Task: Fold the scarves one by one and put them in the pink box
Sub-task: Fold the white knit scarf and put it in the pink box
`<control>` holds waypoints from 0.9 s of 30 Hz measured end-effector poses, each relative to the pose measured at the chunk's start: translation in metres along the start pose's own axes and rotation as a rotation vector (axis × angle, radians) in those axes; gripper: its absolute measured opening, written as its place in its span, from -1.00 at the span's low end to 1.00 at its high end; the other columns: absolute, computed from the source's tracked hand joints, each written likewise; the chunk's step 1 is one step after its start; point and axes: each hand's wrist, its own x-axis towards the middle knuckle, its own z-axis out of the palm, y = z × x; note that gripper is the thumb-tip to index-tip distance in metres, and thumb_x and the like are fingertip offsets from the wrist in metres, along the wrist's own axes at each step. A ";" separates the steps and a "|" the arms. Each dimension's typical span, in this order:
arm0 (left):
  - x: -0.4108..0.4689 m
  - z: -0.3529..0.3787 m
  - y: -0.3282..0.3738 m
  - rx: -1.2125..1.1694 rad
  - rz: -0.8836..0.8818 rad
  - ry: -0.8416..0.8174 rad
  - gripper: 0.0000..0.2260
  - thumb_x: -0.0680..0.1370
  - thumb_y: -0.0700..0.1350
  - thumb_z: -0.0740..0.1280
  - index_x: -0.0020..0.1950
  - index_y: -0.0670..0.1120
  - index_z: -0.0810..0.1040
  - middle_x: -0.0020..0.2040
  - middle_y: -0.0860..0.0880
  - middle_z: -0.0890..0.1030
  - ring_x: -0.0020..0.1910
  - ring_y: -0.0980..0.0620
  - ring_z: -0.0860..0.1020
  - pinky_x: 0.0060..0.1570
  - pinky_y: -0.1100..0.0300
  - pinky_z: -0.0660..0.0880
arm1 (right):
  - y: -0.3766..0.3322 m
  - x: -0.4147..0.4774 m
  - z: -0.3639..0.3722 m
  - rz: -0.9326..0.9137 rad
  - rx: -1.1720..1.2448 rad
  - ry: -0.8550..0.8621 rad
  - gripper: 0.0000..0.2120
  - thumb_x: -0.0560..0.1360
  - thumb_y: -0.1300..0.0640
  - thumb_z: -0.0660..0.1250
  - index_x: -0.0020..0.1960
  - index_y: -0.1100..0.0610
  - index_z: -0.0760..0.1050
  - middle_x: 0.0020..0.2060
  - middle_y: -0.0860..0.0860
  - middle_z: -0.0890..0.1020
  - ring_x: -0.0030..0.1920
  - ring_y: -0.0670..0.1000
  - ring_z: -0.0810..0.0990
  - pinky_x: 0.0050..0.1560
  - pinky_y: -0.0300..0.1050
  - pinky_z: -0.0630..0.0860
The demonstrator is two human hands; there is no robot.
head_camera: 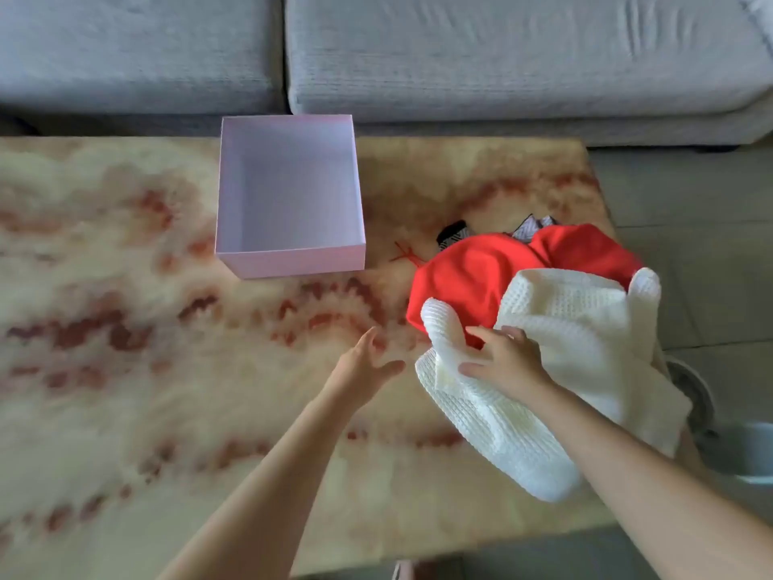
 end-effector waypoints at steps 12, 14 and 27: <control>0.023 0.055 -0.039 -0.233 -0.097 -0.070 -0.41 0.49 -0.28 0.37 0.48 -0.15 0.23 0.30 -0.13 0.49 0.18 -0.06 0.50 0.11 0.16 0.44 | 0.002 -0.041 0.052 -0.187 0.096 0.235 -0.78 0.47 0.24 0.29 -0.29 -0.01 0.39 -0.55 -0.14 0.26 -0.29 -0.03 0.28 -0.20 -0.18 0.19; 0.019 0.049 -0.036 -0.554 -0.171 -0.051 -0.66 0.57 -0.26 0.22 0.36 -0.12 0.39 0.22 -0.08 0.53 0.10 0.01 0.49 0.00 0.16 0.44 | -0.007 -0.050 0.057 -0.259 0.158 0.230 -0.81 0.44 0.23 0.31 -0.26 0.00 0.38 -0.55 -0.17 0.26 -0.30 -0.06 0.27 -0.24 -0.23 0.15; -0.007 0.011 -0.100 -1.081 -0.256 -0.021 -0.87 0.60 -0.10 0.23 0.05 -0.07 0.55 -0.26 -0.03 0.57 -0.36 0.09 0.51 -0.35 0.22 0.47 | -0.056 -0.067 0.116 -0.321 0.369 -0.089 -0.59 0.45 -0.02 0.42 0.28 -0.08 0.51 0.10 -0.24 0.62 0.13 -0.23 0.55 0.21 -0.19 0.47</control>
